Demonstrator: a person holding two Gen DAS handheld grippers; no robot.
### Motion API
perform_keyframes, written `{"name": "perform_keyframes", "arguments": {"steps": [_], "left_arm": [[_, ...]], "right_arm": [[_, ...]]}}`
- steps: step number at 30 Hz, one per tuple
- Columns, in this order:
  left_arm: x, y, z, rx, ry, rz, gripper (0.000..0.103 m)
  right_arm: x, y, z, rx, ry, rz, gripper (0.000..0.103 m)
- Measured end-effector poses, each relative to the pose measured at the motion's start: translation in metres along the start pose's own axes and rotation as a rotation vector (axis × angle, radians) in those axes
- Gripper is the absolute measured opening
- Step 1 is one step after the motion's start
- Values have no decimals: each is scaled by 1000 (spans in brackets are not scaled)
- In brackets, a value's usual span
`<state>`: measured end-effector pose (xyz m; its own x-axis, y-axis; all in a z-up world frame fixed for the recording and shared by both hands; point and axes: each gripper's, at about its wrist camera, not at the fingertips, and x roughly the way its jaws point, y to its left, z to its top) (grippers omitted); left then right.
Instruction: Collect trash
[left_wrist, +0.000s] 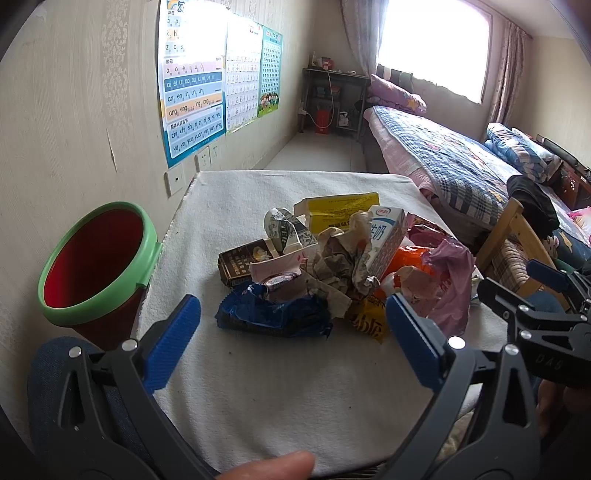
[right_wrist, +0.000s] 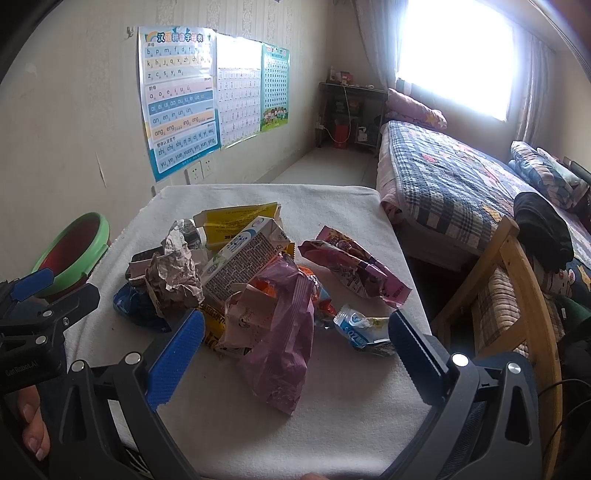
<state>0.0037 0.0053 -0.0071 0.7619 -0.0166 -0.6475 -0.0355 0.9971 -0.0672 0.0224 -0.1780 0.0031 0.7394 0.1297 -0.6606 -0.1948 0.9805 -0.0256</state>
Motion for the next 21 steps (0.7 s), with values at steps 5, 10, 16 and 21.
{"name": "perform_keyframes", "arguments": {"steps": [5, 10, 16, 21], "left_arm": [[0, 0, 0, -1, 3, 1, 98], [0, 0, -1, -1, 4, 0, 98], [0, 0, 0, -1, 4, 1, 98], [0, 0, 0, -2, 4, 1, 98]], "right_arm": [[0, 0, 0, 1, 0, -1, 96], [0, 0, 0, -1, 2, -1, 96], [1, -1, -2, -2, 4, -3, 96], [2, -1, -2, -4, 5, -3, 96]]}}
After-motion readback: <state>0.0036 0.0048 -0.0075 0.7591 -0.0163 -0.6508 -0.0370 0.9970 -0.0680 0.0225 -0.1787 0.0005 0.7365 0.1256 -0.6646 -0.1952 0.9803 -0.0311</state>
